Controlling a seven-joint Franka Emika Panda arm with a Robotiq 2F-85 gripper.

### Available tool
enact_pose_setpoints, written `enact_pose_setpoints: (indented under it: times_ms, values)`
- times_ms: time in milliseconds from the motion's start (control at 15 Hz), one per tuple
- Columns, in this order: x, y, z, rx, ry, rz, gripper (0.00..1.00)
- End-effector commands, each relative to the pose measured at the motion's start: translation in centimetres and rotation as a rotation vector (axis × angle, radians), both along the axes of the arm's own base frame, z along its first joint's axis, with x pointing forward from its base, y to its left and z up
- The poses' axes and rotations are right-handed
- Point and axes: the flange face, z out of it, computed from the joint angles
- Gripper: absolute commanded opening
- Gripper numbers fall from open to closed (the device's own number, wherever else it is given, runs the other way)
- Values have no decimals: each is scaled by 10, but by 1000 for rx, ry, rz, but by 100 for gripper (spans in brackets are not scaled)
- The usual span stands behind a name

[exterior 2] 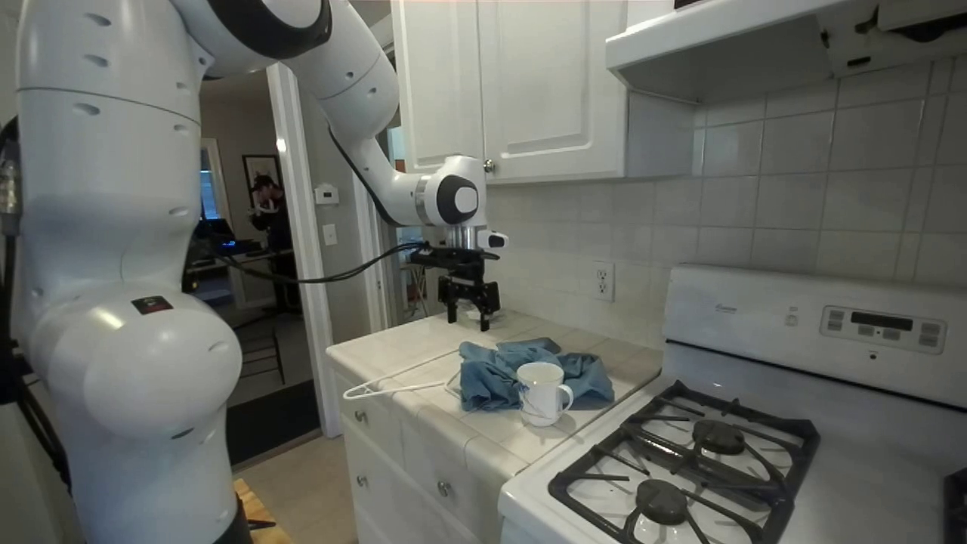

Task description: Hang the hanger on the handle of the right upper cabinet door.

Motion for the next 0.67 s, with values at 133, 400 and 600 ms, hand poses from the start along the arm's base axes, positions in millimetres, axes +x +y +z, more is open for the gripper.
enact_pose_setpoints:
  times_ms: [133,400,600]
  values:
    - [25,25,-21,22,-27,-24,100]
    - [44,57,-31,24,-45,19,100]
    - [51,81,-40,34,-58,89,100]
